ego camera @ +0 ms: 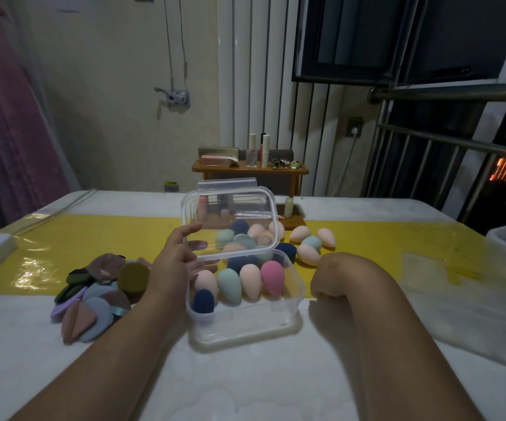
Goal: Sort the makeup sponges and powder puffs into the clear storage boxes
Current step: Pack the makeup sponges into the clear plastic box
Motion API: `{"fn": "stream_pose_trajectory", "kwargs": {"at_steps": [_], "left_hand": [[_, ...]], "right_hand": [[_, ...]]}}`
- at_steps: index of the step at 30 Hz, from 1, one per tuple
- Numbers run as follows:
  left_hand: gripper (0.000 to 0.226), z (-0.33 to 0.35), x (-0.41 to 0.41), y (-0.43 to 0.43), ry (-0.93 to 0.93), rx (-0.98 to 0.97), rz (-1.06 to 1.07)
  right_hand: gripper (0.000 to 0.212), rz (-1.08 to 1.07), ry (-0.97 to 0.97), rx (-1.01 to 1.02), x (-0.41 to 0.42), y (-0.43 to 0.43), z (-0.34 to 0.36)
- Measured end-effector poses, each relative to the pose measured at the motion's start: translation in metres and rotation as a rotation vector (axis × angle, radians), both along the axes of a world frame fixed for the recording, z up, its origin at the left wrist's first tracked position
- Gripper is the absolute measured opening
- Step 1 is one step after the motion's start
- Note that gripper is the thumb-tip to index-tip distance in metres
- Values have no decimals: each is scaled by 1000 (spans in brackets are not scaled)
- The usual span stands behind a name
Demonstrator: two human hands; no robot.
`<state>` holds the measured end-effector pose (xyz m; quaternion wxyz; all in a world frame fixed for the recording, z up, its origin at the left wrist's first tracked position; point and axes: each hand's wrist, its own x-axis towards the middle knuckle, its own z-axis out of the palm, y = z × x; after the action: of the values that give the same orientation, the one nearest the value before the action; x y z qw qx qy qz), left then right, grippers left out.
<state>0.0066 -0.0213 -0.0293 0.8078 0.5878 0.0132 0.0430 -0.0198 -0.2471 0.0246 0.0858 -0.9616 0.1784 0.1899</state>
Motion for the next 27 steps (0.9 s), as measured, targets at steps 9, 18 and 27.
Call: {"fn": "stream_pose_trajectory", "kwargs": {"at_steps": [9,18,27], "left_hand": [[51,-4,3,2,6,-23,2],[52,2,0,0,7,-28,6],[52,2,0,0,11,-6,9]], "right_hand": [[56,-14,-41,-23,-3,4,5],[32,22,-480,44,7,17,4],[24,198,-1013,434,6,32,1]]}}
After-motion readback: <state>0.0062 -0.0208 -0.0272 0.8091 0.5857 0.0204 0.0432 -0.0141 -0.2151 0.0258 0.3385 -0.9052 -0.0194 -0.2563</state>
